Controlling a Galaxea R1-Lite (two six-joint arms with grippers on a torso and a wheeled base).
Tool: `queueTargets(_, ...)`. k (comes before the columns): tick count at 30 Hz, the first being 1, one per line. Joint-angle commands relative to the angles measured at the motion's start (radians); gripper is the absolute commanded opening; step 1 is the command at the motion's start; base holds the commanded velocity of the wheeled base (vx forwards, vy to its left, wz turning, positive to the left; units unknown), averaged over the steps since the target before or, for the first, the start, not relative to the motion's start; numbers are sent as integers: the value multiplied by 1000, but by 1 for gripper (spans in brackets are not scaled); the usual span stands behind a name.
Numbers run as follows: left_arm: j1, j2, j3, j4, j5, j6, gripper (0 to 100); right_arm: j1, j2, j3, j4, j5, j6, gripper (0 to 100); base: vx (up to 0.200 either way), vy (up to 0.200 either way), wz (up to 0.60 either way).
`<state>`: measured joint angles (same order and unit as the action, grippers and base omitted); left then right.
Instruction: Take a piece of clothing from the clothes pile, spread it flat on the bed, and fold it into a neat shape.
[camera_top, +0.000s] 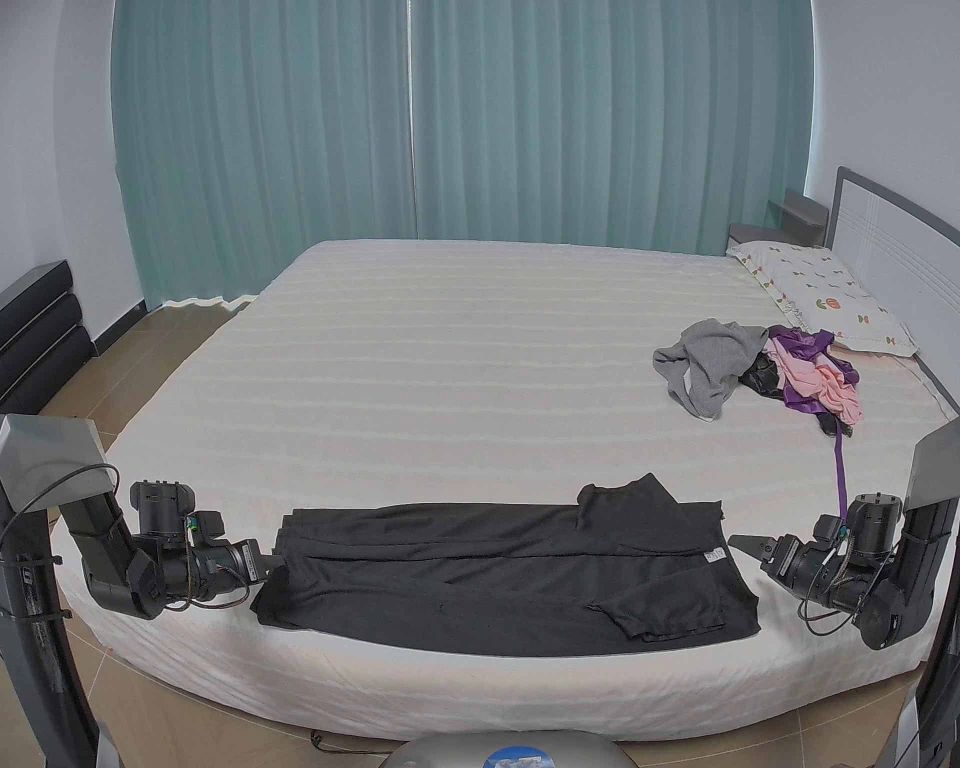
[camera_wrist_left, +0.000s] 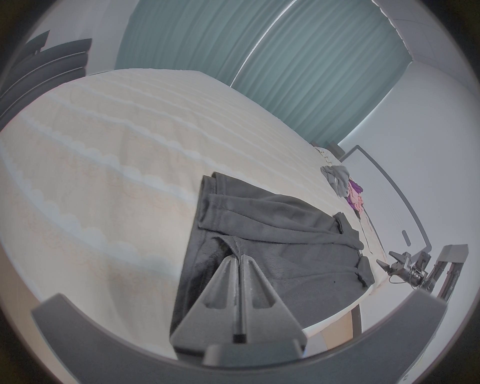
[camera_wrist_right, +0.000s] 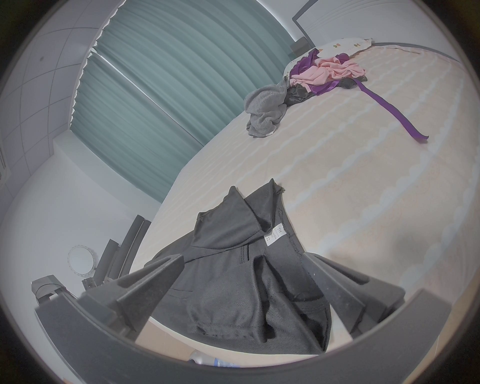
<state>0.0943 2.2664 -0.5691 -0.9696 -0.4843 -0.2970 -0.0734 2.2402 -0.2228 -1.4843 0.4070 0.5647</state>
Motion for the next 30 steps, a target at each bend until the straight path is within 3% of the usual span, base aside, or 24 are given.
queueTargets(1, 16, -31, 11, 2, 1, -10, 0, 6, 13, -3, -1, 1, 0, 100, 0, 0, 0)
queueTargets(6, 1, -50, 14, 5, 9, -56, 0, 11, 18, -4, -1, 3, -2, 100, 0, 0, 0)
queueTargets(10, -13, -91, 11, 14, 15, -152, 0, 17, 19, -13, -1, 29, -2, 100, 0, 0, 0)
queueTargets(16, -10, -116, -5, 65, 15, -200, 0, 52, 41, -56, 9, 52, -6, 100, 0, 0, 0)
queueTargets(19, -10, -125, -11, 80, 15, -238, 0, 63, 67, -76, 7, 56, -45, 100, 0, 0, 0)
queueTargets(20, -11, -123, -12, 80, 15, -254, 0, 63, 82, -79, 7, 95, -72, 100, 0, 0, 0)
queueTargets(23, -13, -120, -14, 81, 13, -257, 0, 63, 93, -82, 7, 141, -86, 100, 0, 0, 0)
queueTargets(30, -14, -116, -14, 81, 13, -275, 0, 63, 145, -139, 12, 147, -109, 100, 0, 0, 0)
